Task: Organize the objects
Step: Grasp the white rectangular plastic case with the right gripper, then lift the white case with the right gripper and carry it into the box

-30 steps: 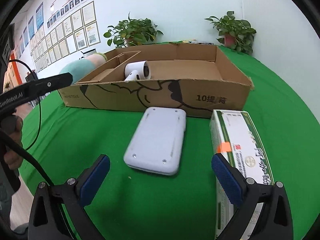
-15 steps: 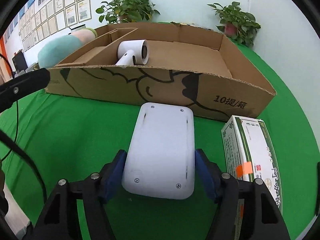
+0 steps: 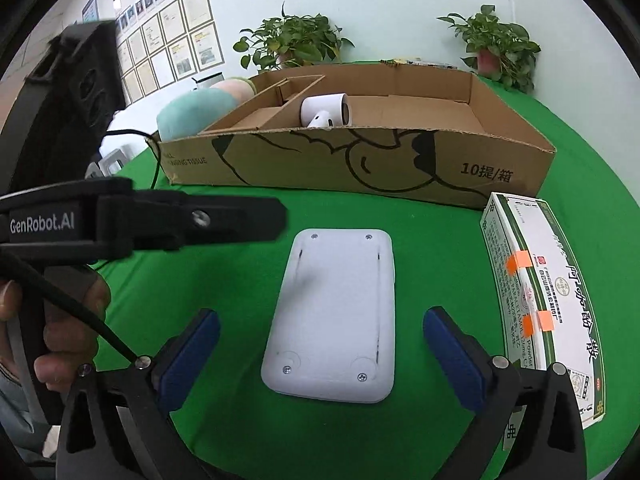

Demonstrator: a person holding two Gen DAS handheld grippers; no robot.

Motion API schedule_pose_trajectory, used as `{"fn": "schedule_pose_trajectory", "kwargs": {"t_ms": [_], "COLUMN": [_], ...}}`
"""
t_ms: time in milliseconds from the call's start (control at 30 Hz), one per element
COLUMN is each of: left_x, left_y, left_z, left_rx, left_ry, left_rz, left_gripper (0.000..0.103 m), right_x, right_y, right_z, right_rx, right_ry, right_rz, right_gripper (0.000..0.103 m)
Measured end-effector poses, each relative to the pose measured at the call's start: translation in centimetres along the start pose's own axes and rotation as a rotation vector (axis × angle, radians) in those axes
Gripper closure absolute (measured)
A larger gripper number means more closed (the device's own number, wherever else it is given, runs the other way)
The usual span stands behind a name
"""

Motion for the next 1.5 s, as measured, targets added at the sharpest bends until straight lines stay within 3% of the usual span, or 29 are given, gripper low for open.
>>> {"fn": "schedule_pose_trajectory", "kwargs": {"t_ms": [167, 300, 367, 500, 633, 733, 767, 800, 1200, 1500], "left_x": [-0.9, -1.1, -1.3, -1.9, -2.6, -3.2, -3.5, -3.7, -4.6, -2.1], "left_y": [2.0, 2.2, 2.5, 2.4, 2.2, 1.9, 2.0, 2.1, 1.3, -1.1], "left_z": [0.2, 0.2, 0.2, 0.0, 0.1, -0.1, -0.1, 0.0, -0.6, -2.5], "left_rx": [-0.135, -0.167, -0.189, -0.184, -0.163, -0.167, -0.177, -0.190, -0.183, -0.172], "left_ry": [-0.087, -0.105, -0.117, -0.105, -0.103, -0.098, -0.100, -0.111, -0.126, -0.070], "left_rz": [0.065, 0.056, 0.080, 0.058, 0.048, 0.049, 0.058, 0.065, 0.061, -0.020], "left_gripper": [0.024, 0.026, 0.039, 0.042, 0.059, 0.062, 0.071, 0.073, 0.074, 0.075], "right_x": [-0.4, -0.2, -0.2, -0.6, -1.0, -1.3, -1.4, -1.5, -3.2, -0.8], "right_y": [0.7, 1.2, 1.6, 1.8, 1.5, 1.4, 1.4, 1.4, 0.4, -1.4], "right_z": [0.6, 0.7, 0.8, 1.3, 1.3, 1.7, 1.9, 2.1, 3.2, 3.6], "right_rx": [0.003, -0.008, -0.027, -0.049, -0.037, -0.033, -0.038, -0.041, -0.052, -0.060], "right_ry": [-0.043, -0.064, -0.083, -0.111, -0.070, -0.055, -0.057, -0.059, -0.048, -0.062], "right_rz": [0.024, 0.027, 0.047, 0.049, 0.048, 0.055, 0.056, 0.054, 0.036, -0.049], "right_gripper": [0.001, 0.007, 0.021, 0.024, 0.025, 0.026, 0.029, 0.030, 0.033, 0.033]}}
Point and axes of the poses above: each gripper's, at about its wrist camera, not at the fingertips, and y roughly the way its jaws point, z to its left, x to its top, the point moved 2 cm from there along y, roughly the way its jaws point, and after that the axes turned 3 degrees about y, right-handed, at the moved point
